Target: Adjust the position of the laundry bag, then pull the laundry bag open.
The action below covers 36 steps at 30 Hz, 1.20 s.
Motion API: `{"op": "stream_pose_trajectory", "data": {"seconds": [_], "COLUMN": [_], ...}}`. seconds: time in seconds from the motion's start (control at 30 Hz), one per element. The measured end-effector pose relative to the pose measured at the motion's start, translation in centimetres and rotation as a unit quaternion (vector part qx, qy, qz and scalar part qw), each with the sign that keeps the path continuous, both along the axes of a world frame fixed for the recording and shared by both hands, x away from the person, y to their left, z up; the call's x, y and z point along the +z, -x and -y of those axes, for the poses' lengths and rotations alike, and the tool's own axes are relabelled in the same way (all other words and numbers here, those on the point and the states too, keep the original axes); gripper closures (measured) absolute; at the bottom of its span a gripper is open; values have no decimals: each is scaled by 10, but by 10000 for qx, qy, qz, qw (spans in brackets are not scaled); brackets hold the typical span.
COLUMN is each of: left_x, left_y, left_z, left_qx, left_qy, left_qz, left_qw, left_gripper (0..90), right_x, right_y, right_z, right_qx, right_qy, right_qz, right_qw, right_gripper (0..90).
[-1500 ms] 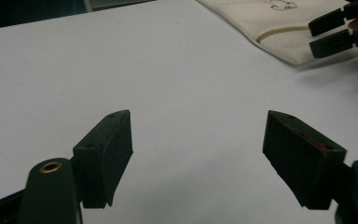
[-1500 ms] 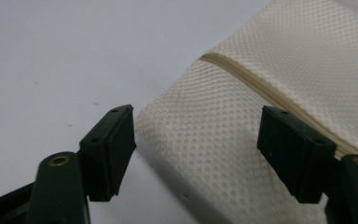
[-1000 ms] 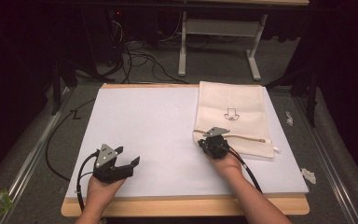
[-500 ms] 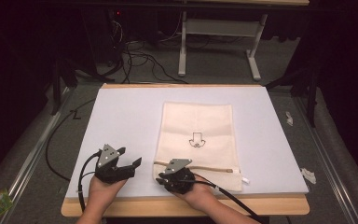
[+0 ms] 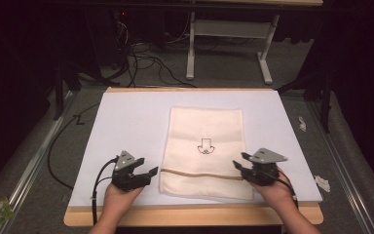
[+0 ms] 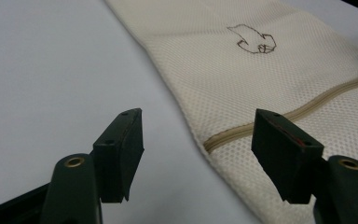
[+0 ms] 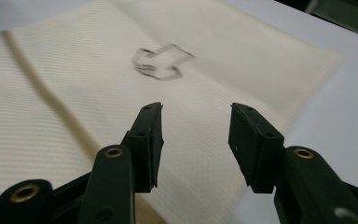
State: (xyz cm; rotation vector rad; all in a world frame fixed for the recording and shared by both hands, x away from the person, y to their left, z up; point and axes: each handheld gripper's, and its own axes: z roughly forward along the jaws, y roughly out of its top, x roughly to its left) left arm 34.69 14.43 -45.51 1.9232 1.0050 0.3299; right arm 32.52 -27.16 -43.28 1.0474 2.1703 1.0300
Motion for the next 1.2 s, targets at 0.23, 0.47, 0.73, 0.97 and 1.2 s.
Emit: {"op": "stream_pose_trajectory", "data": {"seconds": [0.23, 0.47, 0.73, 0.97, 1.2], "left_x": [-15, -23, -21, -16, -4], "left_y": [-4, 3, 10, 14, 11], "left_z": [40, 41, 39, 34, 16], "left_qx": [-281, -208, -445, -323, 13], "left_qy": [-424, -719, -784, -651, -436], "left_qz": [-414, -424, -441, -154, 322], "left_qw": [9978, 9963, 9950, 9972, 9985], "left_gripper": [418, 590, 849, 718, 392], "right_x": [-21, -38, -39, -37, -20], "right_y": [-15, -31, -45, -48, -31], "right_z": [43, 35, 23, 21, 32], "right_qx": [-587, -512, -553, -521, -631], "right_qy": [-615, -407, -155, -143, -515], "right_qz": [-635, -1183, -1084, -1009, -669], "right_qw": [9944, 9908, 9924, 9934, 9944], "right_gripper": [576, 636, 891, 808, 623]}}
